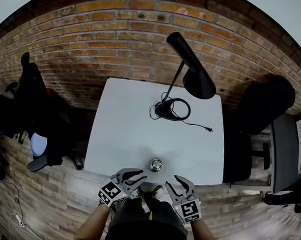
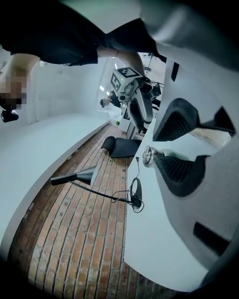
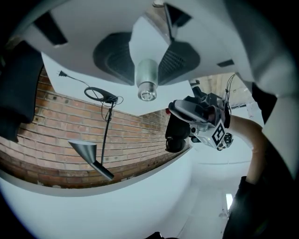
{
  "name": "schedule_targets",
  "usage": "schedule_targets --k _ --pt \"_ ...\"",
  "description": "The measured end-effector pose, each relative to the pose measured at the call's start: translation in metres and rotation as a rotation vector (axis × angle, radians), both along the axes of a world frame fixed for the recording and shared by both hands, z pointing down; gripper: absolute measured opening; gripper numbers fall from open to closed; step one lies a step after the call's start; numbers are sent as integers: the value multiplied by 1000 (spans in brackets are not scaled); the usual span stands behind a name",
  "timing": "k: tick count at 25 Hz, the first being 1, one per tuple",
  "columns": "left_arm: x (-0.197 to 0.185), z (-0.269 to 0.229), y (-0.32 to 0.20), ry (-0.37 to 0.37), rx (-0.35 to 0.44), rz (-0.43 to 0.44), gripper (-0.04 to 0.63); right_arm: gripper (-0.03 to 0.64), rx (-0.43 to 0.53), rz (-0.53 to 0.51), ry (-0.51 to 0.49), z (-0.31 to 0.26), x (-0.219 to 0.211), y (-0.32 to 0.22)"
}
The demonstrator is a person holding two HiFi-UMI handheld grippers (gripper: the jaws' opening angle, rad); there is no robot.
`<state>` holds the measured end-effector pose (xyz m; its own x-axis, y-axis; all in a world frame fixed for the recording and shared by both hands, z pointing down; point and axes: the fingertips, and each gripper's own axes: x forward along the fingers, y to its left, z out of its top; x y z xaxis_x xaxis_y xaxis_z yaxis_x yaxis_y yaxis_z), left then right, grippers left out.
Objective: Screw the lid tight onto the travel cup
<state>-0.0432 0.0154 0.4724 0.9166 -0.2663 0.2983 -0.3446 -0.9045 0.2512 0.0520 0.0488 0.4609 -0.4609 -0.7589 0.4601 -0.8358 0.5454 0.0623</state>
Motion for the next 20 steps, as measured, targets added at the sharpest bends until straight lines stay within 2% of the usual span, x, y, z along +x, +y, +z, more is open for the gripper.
schedule_targets --k 4,5,7,12,20 --pt "-1 -11 5 -3 14 -48 68 87 44 33 18 -20 12 -2" --pt "-3 -16 3 -4 26 -69 60 48 56 46 16 -25 16 -4" --pt "-8 -28 -8 -1 65 -119 49 15 81 59 3 -37 23 -11" --pt "-20 -74 -27 22 165 -221 32 14 121 72 -31 -67 36 -14" --pt "-24 -139 -41 58 308 -290 28 14 185 85 -66 -108 45 -29"
